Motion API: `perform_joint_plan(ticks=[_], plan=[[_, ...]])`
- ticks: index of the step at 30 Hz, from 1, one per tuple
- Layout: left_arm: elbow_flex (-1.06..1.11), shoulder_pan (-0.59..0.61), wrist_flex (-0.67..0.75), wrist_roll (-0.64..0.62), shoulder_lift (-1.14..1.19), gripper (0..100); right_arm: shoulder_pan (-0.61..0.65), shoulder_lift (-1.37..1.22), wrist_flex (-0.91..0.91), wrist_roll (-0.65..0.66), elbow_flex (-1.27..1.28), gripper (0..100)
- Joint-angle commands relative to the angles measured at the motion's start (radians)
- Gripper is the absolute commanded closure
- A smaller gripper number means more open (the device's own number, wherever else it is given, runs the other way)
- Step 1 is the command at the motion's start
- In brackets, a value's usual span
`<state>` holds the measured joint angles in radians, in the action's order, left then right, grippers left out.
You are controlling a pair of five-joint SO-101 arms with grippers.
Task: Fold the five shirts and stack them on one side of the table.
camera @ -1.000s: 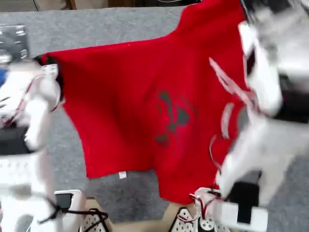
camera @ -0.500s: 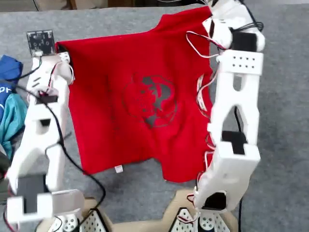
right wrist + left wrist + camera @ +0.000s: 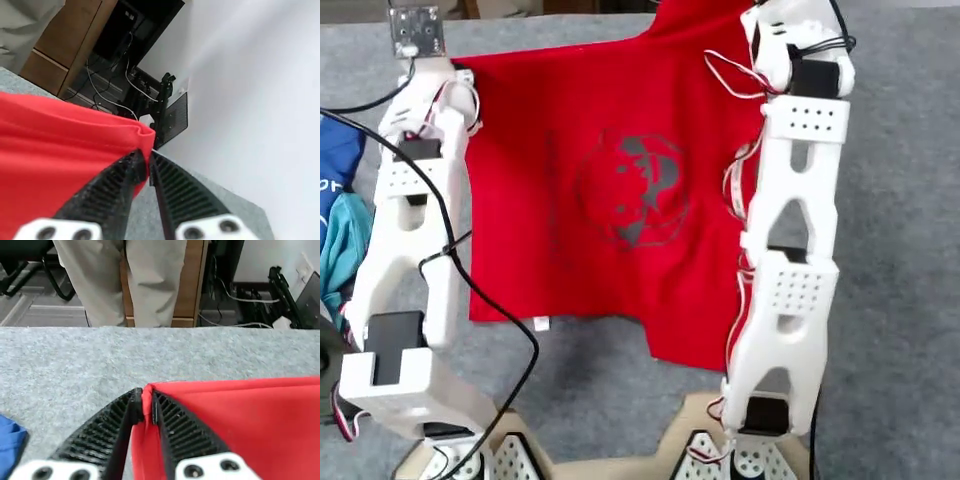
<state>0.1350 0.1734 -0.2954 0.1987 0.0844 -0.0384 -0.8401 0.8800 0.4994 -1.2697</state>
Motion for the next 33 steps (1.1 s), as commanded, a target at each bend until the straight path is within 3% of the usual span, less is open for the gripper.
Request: perform_joint_plan(ticks=[1,9,13,17,22,27,33], plan=[[-0.066,-0.012,-0.060,-0.003,-0.008,98,-0.010,-0.022,0.074,0.003,-0.114,99.3],[-0.071,-0.012,-0.285,-0.003,-0.016,98,-0.019,-0.027,0.499,0.018,-0.265,99.1],[-0.074,-0.014,-0.417,-0.003,-0.018,98,-0.019,-0.027,0.732,0.146,-0.331,99.3],[-0.121,-0.015,-0.617,-0.003,-0.018,98,-0.027,-0.018,0.891,0.189,-0.401,99.3],[-0.192,-0.048,-0.898,0.003,-0.018,98,-0.073,0.065,0.908,0.215,-0.358,99.3],[-0.204,-0.058,-0.965,0.003,-0.018,98,-0.108,0.199,0.908,0.218,-0.242,99.3],[-0.186,-0.058,-1.057,0.000,-0.082,98,-0.111,0.429,0.907,0.218,0.108,99.3]])
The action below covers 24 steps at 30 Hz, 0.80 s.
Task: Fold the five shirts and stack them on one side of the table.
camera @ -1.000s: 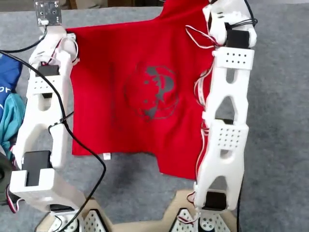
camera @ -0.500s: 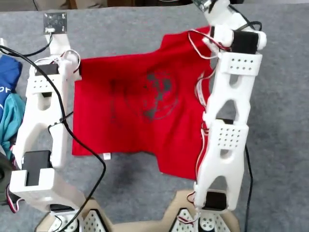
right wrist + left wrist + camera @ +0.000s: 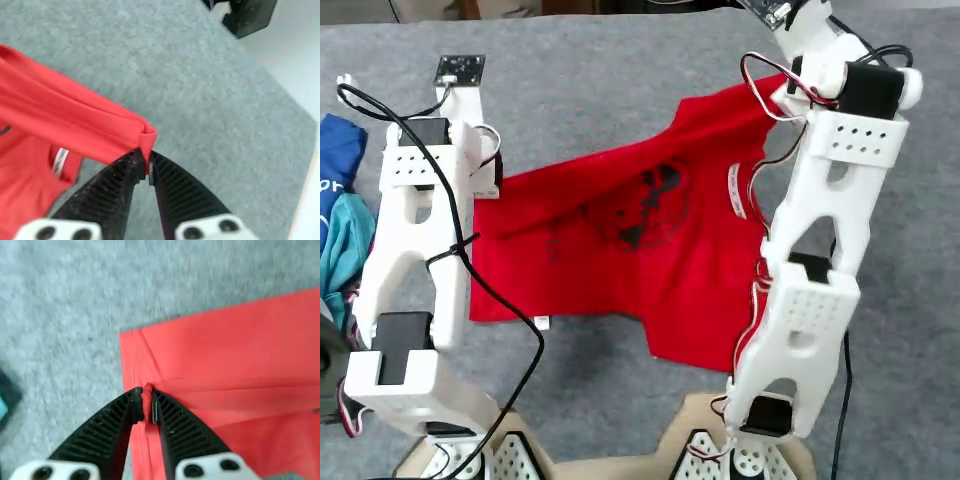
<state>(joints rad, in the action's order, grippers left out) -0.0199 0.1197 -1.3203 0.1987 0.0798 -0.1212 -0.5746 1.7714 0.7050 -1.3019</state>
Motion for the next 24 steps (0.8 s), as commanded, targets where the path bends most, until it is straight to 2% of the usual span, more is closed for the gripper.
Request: perform_joint_plan(ticks=[1,12,24], plan=[[-0.020,-0.008,-0.035,-0.002,-0.099,98,-0.028,0.205,0.014,0.012,0.200,99.3],[0.201,-0.026,-0.018,0.002,-0.351,98,-0.016,0.582,-0.054,0.011,0.855,99.3],[0.388,-0.029,0.060,0.003,-0.420,98,-0.016,1.086,-0.377,0.061,1.793,99.3]])
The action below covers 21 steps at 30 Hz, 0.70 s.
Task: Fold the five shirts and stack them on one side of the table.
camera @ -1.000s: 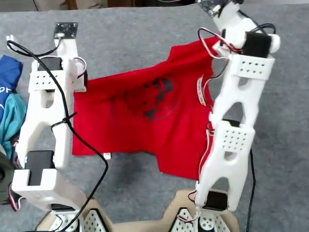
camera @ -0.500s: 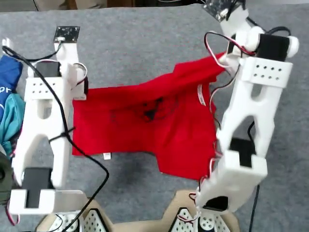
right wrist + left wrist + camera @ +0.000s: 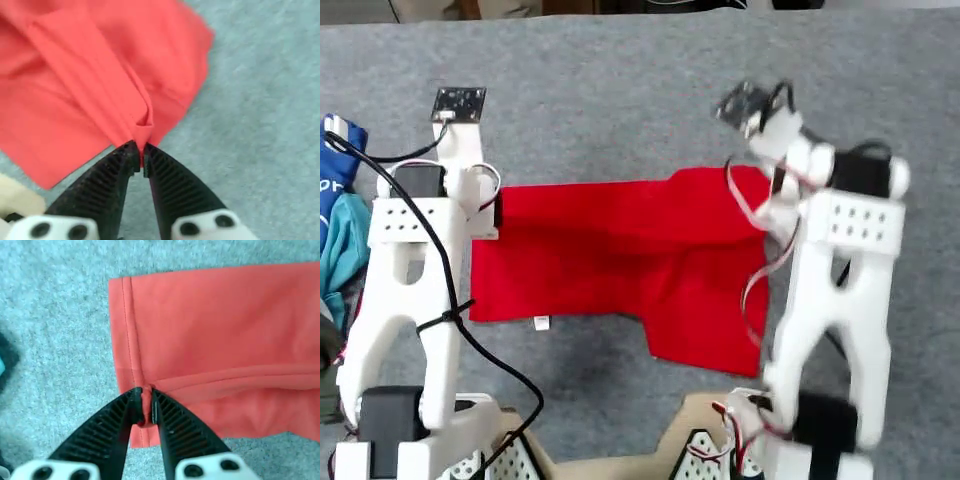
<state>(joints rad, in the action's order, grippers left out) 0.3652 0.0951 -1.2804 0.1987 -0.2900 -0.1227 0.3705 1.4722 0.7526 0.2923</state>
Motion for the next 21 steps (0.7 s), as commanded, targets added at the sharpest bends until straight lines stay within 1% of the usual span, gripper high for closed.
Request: perform_joint_plan(ticks=[1,4,7,13,18,21], plan=[[0.008,-0.005,0.020,0.003,-0.050,98,-0.015,0.174,-0.103,0.014,0.260,99.3],[0.018,-0.006,0.018,0.003,-0.050,98,-0.022,0.262,-0.150,0.014,0.412,99.3],[0.049,-0.008,0.017,0.003,-0.050,98,-0.024,0.331,-0.157,0.034,0.519,99.3],[0.169,-0.008,0.021,0.003,-0.050,98,-0.024,0.440,-0.160,0.034,0.656,99.3],[0.287,0.000,0.110,0.000,-0.051,98,-0.025,0.510,-0.161,0.034,0.757,99.3],[0.318,-0.003,0.137,0.000,-0.051,98,-0.027,0.555,-0.183,0.021,0.803,99.3]])
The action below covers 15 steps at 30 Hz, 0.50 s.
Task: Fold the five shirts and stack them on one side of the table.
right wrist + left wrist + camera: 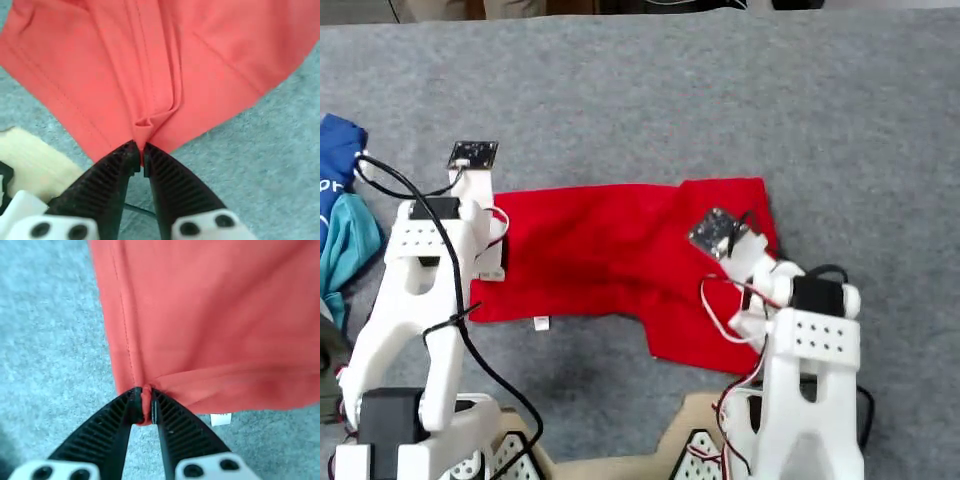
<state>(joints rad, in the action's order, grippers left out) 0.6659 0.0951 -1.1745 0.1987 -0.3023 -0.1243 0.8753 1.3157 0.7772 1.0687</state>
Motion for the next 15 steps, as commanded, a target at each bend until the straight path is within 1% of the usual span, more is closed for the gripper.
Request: perform_joint_plan(ticks=[1,12,15], plan=[[0.021,-0.005,0.038,0.000,-0.039,98,-0.035,0.064,-0.032,-0.008,0.038,99.3],[0.015,0.018,0.043,0.005,-0.038,98,-0.145,0.111,-0.025,0.038,0.053,99.3],[0.015,0.018,0.043,0.006,-0.038,98,-0.176,0.111,-0.015,0.080,0.050,99.3]])
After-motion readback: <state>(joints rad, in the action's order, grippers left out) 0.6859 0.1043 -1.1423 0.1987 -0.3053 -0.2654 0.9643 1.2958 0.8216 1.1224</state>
